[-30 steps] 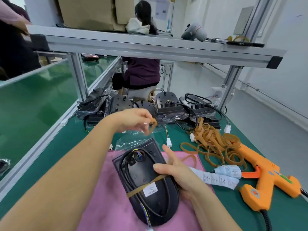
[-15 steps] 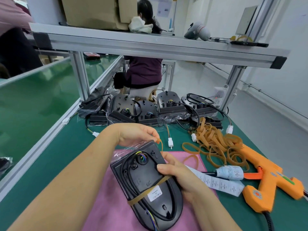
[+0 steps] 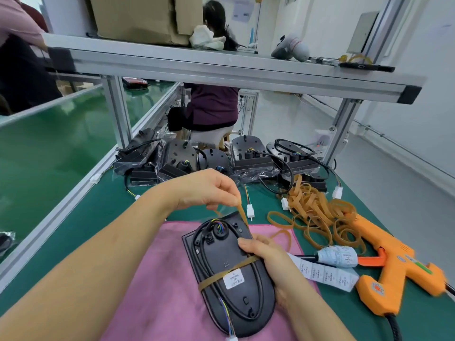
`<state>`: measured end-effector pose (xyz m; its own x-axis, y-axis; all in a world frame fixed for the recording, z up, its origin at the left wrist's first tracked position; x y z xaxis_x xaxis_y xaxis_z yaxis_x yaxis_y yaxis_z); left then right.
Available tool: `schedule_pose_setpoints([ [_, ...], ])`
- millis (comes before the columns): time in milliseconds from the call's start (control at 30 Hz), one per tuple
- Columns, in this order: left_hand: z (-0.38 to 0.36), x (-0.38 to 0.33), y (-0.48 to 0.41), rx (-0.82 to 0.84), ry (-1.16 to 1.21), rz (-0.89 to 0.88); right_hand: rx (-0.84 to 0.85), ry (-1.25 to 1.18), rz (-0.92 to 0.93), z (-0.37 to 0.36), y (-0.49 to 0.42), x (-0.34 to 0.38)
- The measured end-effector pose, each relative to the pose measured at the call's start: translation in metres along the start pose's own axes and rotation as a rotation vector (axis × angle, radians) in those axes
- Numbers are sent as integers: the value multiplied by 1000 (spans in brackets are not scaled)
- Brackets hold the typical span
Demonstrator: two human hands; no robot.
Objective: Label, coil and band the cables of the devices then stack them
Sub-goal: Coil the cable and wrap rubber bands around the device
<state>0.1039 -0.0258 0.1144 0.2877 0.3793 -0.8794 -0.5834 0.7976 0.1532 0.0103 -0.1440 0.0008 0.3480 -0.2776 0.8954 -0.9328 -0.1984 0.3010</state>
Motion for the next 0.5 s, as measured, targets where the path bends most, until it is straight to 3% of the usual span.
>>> schedule_pose_setpoints([
  [133, 13, 7, 18, -155, -54, 18, -24, -122, 73, 7, 6, 3],
  [333, 19, 35, 43, -447, 131, -49, -60, -218, 174, 9, 11, 11],
  [500, 9, 55, 51, -326, 214, -26, -48, -151, 176, 9, 16, 14],
])
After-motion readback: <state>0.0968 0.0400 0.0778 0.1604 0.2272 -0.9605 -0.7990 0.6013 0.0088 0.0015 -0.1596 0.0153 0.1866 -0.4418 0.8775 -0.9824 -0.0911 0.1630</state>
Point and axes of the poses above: each hand's wrist, its own y-axis away from the middle knuckle, its own z-axis out of the back of the hand, x = y × z, the point moved 7 cm from there along -y, towards the middle knuckle, and after that the axes turned 9 degrees about x, right-handed, at the moved point
